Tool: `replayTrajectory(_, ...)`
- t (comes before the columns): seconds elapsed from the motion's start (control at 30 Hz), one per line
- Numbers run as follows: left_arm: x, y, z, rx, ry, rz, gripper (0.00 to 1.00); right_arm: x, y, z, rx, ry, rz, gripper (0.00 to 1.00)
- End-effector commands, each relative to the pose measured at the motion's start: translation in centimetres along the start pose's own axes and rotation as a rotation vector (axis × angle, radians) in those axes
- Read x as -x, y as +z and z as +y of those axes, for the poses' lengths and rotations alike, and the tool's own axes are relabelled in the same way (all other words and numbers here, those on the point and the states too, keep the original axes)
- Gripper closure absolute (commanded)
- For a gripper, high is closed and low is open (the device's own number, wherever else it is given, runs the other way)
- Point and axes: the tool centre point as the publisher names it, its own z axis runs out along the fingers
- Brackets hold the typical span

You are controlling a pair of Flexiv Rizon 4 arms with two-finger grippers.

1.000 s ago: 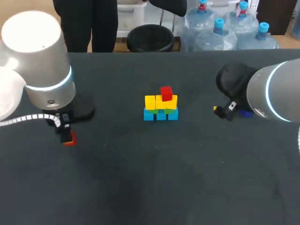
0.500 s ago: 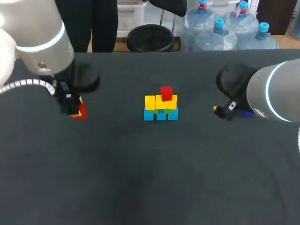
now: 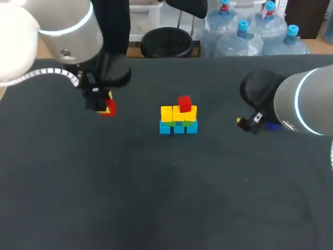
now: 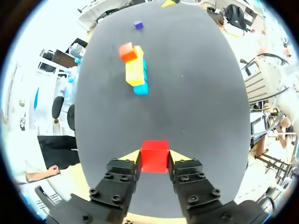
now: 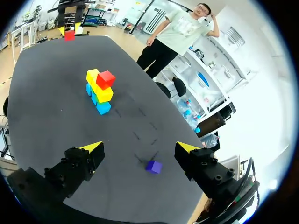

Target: Place the blue cubes, place green cubes on the blue cubes, place the yellow cubes on the green cubes, then place the red cubes on the yellow cubes, and place purple cube on the red cubes.

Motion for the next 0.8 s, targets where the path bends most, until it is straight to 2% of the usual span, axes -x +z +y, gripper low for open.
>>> replayTrajectory(0.03, 1.3, -0.1, 0.7, 0.014, 0.010, -0.012, 1.00, -0.2, 0.0, 0.1, -0.004, 0.002, -0.007, 0.00)
replayTrajectory(0.2, 3.5, -0.4, 1.5, 0.033, 0.043, -0.042, 1.00, -0.2, 0.0, 0.1, -0.004, 0.002, -0.007, 0.00)
replayTrajectory(0.37, 4.4, -0.3, 2.0, 0.044, 0.056, -0.042, 1.00, -0.2, 0.0, 0.1, -0.004, 0.002, -0.007, 0.00)
replayTrajectory(0.5, 4.7, -0.7, 2.0, 0.069, 0.048, -0.062, 1.00, -0.2, 0.0, 0.1, -0.004, 0.002, -0.007, 0.00)
replayTrajectory(0.57, 4.0, -1.3, 1.9, 0.092, 0.033, -0.087, 1.00, -0.2, 0.0, 0.1, -0.004, 0.002, -0.007, 0.00)
replayTrajectory(0.8, 4.0, -1.3, 1.9, 0.092, 0.033, -0.087, 1.00, -0.2, 0.0, 0.1, -0.004, 0.002, -0.007, 0.00)
